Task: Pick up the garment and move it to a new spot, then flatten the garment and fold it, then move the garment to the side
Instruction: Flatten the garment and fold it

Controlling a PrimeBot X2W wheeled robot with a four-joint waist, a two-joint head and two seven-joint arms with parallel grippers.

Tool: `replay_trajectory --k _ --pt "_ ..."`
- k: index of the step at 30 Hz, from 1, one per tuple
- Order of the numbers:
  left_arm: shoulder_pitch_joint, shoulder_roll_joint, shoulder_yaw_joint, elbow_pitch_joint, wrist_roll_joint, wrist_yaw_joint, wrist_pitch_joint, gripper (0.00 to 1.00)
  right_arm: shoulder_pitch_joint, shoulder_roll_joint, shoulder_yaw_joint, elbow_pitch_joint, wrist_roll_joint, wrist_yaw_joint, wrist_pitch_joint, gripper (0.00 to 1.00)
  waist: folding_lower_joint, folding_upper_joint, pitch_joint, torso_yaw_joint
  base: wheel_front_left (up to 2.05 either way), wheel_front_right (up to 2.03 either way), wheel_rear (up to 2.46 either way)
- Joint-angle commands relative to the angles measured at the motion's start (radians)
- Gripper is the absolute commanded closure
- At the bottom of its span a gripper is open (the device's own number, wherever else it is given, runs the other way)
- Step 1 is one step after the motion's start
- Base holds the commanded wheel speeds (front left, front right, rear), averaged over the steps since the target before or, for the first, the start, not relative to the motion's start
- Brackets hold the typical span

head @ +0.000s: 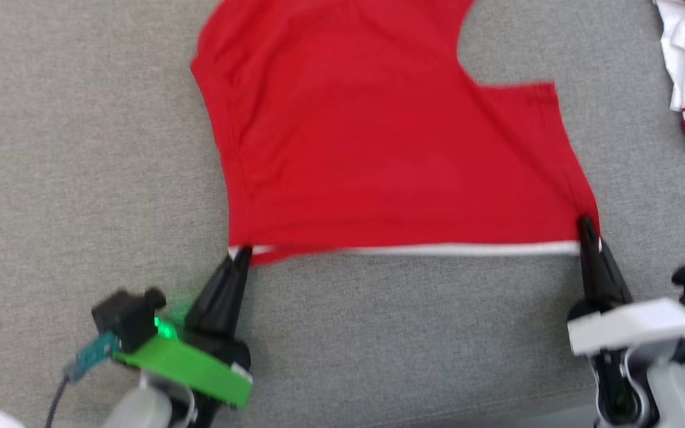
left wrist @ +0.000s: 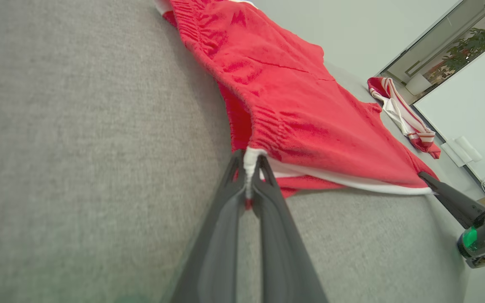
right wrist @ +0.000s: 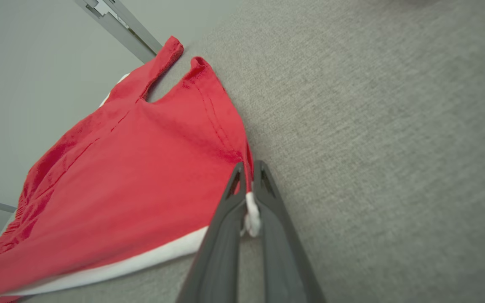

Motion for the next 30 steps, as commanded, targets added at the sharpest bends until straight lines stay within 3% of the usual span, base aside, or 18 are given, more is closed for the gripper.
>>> replay_trajectory --k 1,7,13,18,24,30 --pt "0.106 0.012 0.005 -0.025 -0.038 0.019 0.004 1.00 0.085 0.005 -0.021 -0.055 0.008 -0.003 0.022 1.00 0.0000 -0.0001 -0.120 0.036 0.00 0.00 0.00" --pt "0.307 0.052 0.022 -0.226 -0.114 0.063 0.021 1.00 0.317 0.026 -0.096 -0.322 -0.003 -0.003 0.152 1.00 0.0000 -0.0001 -0.139 0.038 0.00 0.00 0.00" --pt "0.250 0.048 0.040 -0.361 -0.183 0.085 0.098 1.00 0.173 0.046 -0.176 -0.411 -0.051 -0.002 0.306 1.00 0.0000 -0.0001 -0.090 0.067 0.00 0.00 0.00" --pt "0.118 0.005 0.066 -0.372 -0.257 0.107 0.177 1.00 -0.090 0.047 -0.191 -0.353 -0.141 -0.002 0.461 1.00 0.0000 -0.0001 -0.015 0.122 0.00 0.00 0.00" --pt "-0.100 -0.058 0.078 -0.273 -0.289 0.111 0.236 1.00 -0.435 0.020 -0.203 -0.196 -0.298 -0.002 0.637 1.00 0.0000 -0.0001 0.083 0.207 0.00 0.00 0.00" --pt "-0.283 -0.113 0.068 -0.117 -0.227 0.097 0.215 1.00 -0.672 0.016 -0.205 -0.043 -0.411 -0.002 0.709 1.00 0.0000 -0.0001 0.146 0.270 0.00 0.00 0.00"
